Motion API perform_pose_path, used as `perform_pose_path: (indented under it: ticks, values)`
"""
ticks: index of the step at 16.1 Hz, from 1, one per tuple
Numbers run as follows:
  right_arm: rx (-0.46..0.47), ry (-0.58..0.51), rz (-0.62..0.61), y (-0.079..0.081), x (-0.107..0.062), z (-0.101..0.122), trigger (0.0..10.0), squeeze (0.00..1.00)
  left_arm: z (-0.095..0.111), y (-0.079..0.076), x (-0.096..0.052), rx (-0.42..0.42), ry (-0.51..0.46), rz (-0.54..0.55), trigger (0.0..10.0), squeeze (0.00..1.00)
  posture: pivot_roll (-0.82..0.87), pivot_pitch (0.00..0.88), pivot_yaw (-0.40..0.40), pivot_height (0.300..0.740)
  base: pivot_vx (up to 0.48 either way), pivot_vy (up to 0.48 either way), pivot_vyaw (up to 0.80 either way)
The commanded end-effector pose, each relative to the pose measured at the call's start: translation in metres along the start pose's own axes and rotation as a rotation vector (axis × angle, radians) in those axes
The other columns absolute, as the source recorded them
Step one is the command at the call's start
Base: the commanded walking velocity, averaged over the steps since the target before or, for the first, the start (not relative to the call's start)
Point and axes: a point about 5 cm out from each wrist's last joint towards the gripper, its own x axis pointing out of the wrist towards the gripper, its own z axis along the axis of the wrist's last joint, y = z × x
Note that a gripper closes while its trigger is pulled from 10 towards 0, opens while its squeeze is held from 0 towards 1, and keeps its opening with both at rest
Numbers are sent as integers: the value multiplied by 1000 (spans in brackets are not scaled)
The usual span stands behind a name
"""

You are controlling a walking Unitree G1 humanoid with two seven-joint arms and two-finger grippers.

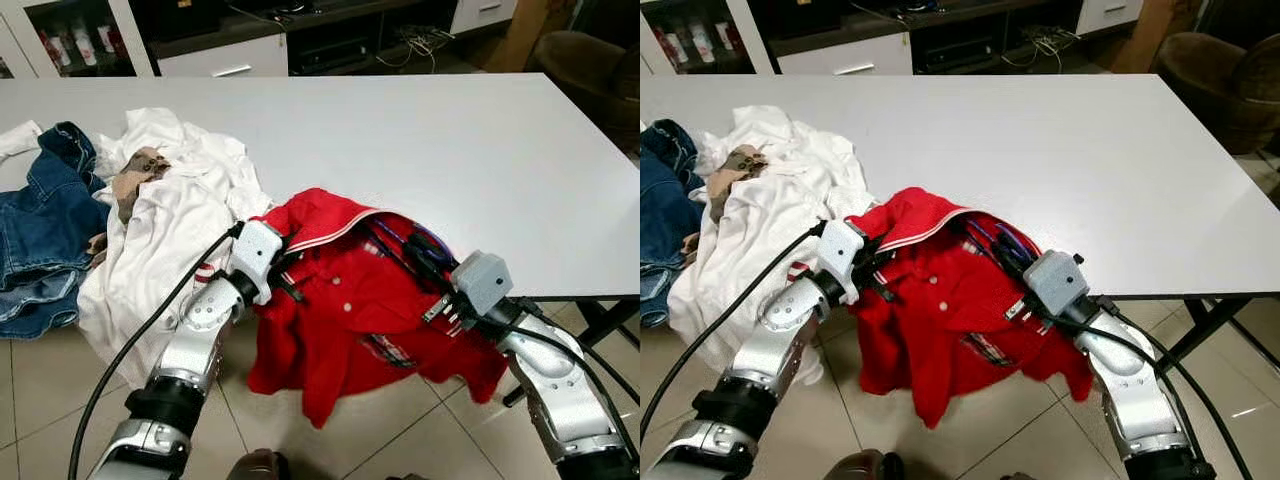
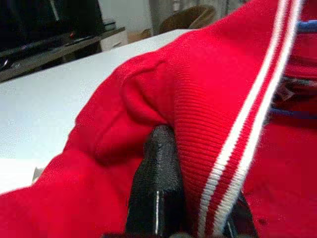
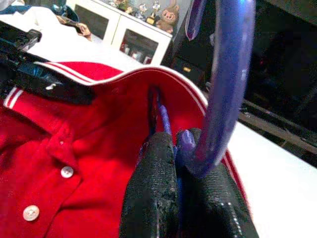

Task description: Hang hanger

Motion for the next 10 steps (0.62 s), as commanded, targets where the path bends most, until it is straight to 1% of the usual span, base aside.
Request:
perform_pose_path:
  ticks: [1,5,7,10]
  values:
    - [-28,-35,-18,-2,2,6,10000,0,1,1,-2,35,19,-24,10000,0,29,0,30,740,0,0,0]
    - [-58,-42,-23,-8,10,6,10000,0,-3,5,-7,70,60,-43,10000,0,31,0,33,740,0,0,0]
    - [-68,-48,-30,-12,12,7,10000,0,-3,7,-8,74,64,-38,10000,0,31,0,35,740,0,0,0]
    - [-79,-59,-55,-15,13,9,10000,0,0,9,-6,41,46,3,10000,0,19,0,46,740,0,0,0]
